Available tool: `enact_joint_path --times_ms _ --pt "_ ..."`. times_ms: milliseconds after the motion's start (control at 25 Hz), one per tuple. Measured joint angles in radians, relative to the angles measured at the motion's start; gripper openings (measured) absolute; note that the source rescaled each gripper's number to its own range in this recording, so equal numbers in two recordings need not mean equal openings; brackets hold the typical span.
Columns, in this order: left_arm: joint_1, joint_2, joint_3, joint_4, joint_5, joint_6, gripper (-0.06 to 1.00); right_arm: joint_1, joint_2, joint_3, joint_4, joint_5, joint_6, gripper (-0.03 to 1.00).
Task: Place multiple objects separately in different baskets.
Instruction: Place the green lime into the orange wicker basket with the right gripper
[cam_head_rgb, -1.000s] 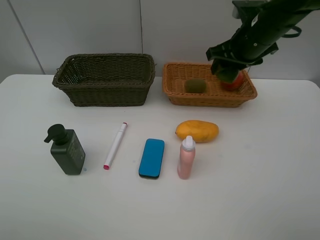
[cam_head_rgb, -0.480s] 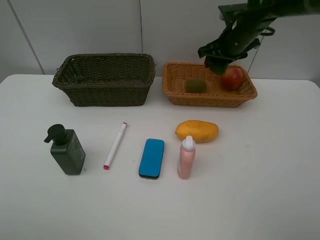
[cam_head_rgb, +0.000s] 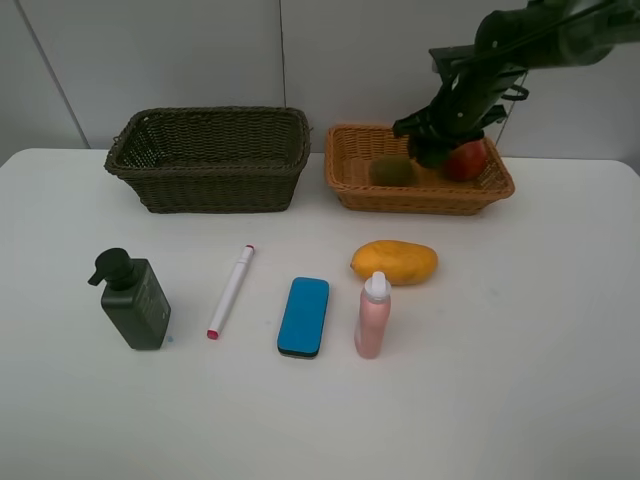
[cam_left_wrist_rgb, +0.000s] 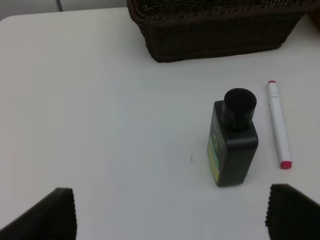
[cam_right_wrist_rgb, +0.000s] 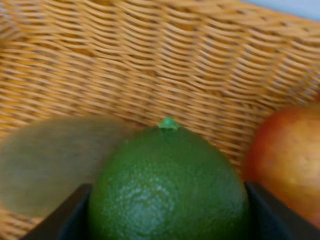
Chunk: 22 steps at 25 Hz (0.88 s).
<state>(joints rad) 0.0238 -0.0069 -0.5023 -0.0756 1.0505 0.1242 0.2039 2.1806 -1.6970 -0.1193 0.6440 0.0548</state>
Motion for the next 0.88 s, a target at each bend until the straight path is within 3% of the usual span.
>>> enact_joint_path --times_ms 480,680,720,800,880 --pt "0.000 0.000 0.000 0.000 0.000 0.000 1.00 -0.034 0.005 -0.001 0.129 0.001 -0.099 0.12" --pt "0.000 0.000 0.000 0.000 0.000 0.000 1.00 -0.034 0.005 -0.001 0.132 0.003 -0.109 0.13" --pt "0.000 0.000 0.000 0.000 0.000 0.000 1.00 -0.034 0.005 -0.001 0.119 0.003 -0.113 0.26" --pt "0.000 0.000 0.000 0.000 0.000 0.000 1.00 -0.034 0.005 -0.001 0.119 0.005 -0.118 0.72" --pt "0.000 0.000 0.000 0.000 0.000 0.000 1.00 -0.034 0.005 -0.001 0.119 0.008 -0.120 0.89"
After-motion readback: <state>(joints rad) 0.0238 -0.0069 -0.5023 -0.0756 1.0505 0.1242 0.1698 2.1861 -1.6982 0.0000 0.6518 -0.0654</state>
